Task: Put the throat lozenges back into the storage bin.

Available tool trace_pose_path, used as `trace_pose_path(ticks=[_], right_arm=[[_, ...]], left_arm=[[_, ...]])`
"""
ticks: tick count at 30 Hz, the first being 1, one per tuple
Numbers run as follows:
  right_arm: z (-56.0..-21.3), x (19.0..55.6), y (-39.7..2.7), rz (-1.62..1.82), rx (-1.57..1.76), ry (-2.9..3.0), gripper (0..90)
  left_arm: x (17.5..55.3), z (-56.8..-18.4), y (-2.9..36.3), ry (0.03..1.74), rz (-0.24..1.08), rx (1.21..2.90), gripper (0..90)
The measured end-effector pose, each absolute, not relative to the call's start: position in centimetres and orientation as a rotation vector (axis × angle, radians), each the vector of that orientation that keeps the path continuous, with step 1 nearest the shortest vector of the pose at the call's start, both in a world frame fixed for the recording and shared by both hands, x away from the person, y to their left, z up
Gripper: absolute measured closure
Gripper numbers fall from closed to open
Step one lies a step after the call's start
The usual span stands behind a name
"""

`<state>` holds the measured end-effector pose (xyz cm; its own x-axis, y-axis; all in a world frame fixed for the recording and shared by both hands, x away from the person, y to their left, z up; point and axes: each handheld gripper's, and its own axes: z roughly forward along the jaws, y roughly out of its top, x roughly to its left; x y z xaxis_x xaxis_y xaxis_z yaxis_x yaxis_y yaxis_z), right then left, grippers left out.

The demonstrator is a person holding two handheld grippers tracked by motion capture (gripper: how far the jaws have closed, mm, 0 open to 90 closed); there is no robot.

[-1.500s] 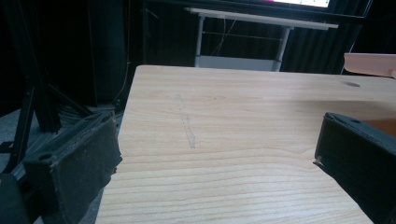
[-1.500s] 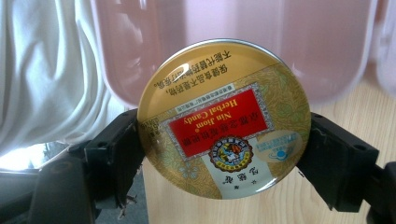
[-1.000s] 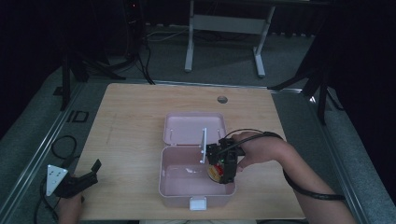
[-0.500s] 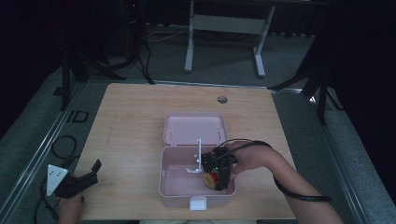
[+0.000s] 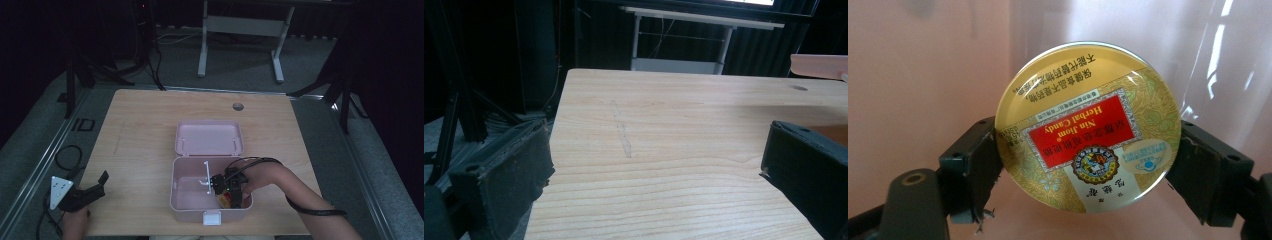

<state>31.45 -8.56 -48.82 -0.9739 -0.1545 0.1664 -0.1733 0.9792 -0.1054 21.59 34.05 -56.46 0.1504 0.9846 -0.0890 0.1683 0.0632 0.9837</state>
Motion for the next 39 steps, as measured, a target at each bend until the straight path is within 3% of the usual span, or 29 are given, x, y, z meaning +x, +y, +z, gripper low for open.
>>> trace_pose_path(ticks=[16,22,31,39], right_arm=[[-48.5,31.6,-8.7,0.179,0.233,-2.957,17.9],[-45.5,31.7,-9.4,0.055,0.223,-2.997,16.2],[-39.1,32.2,-14.4,-0.327,0.133,-3.061,13.5],[-39.2,33.0,-20.1,-0.423,-0.045,-3.071,13.6]], left_arm=[[21.6,-56.5,34.1,1.242,0.953,1.336,0.3],[21.6,-56.5,34.1,1.243,0.953,1.335,0.3],[21.6,-56.5,34.1,1.244,0.952,1.333,0.3],[21.6,-56.5,34.0,1.246,0.957,1.335,0.3]])
